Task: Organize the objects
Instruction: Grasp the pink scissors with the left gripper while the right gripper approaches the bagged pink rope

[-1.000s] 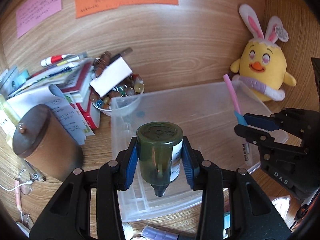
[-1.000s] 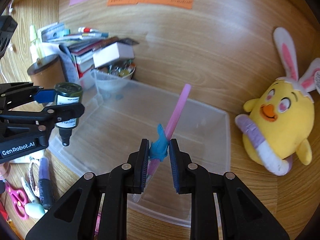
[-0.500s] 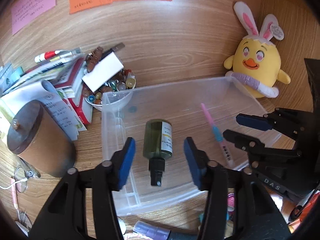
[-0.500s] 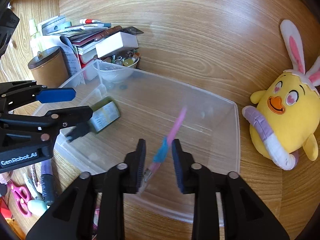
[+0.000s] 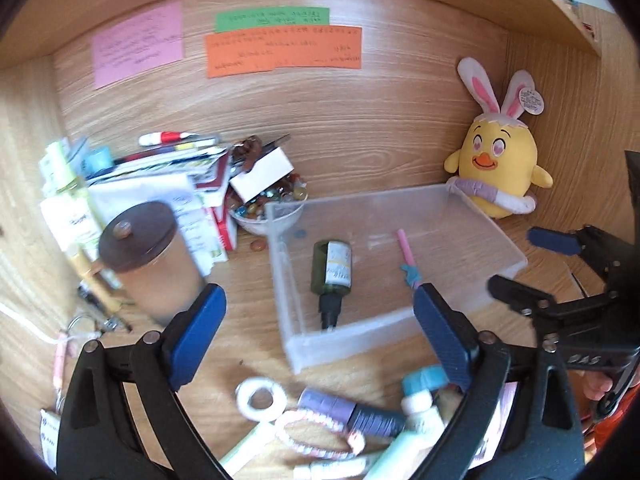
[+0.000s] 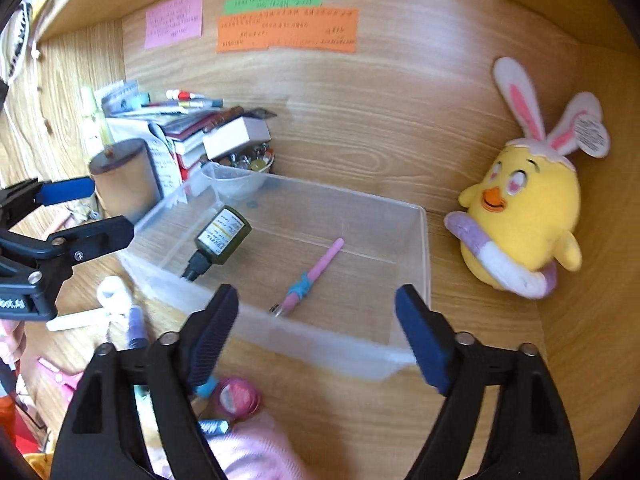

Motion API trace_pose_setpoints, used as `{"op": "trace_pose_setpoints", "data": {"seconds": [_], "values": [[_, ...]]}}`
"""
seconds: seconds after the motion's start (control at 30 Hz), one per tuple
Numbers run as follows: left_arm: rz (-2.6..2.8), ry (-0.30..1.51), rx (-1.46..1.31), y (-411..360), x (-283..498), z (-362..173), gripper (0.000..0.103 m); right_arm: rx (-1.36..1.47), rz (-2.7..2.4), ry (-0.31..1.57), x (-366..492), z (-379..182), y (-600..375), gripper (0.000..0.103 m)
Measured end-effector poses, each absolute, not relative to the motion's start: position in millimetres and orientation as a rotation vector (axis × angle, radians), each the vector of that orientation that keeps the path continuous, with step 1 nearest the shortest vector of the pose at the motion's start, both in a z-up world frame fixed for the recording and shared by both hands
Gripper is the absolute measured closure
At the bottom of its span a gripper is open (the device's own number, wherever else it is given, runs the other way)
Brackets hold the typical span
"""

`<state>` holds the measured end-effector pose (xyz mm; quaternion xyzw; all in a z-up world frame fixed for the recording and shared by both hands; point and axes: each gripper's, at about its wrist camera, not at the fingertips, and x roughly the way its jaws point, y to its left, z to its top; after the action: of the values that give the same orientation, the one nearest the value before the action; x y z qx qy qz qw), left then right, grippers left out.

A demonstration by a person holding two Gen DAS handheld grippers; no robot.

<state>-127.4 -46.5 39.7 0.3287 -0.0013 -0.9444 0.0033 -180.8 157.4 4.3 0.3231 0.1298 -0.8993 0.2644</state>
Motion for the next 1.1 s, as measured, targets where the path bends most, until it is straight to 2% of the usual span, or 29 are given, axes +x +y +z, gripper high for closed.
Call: {"op": "trace_pose_setpoints", "data": {"seconds": [0.3,0.6,0.83,0.97,1.0,1.1], "values": [[-2.889,0.001,1.148,-64,-67,1,0.005,0.897,-2.401,0.274,-116,-17,174,0.014],[-2.867,-0.039,1.306,-68,-15,-42,0.005,0.960,-2.388,0.385,-75,-60,157,0.014],[-2.858,-0.123,1.389,-64,3,-65,0.005,0.951,-2.428,0.457,-70,-65,161,0.014],[-2.868,-0.120,1.398,-64,6,-72,0.005,0.986,-2.434,0.434,-73,-66,177,0.014],[-2.869,-0.099,1.396,-64,6,-72,0.007,0.995,-2.435,0.426,-74,-65,181,0.014],[-2.893,-0.036,1.397,-64,5,-72,0.024,1.024,-2.442,0.391,-79,-64,195,0.014]]}}
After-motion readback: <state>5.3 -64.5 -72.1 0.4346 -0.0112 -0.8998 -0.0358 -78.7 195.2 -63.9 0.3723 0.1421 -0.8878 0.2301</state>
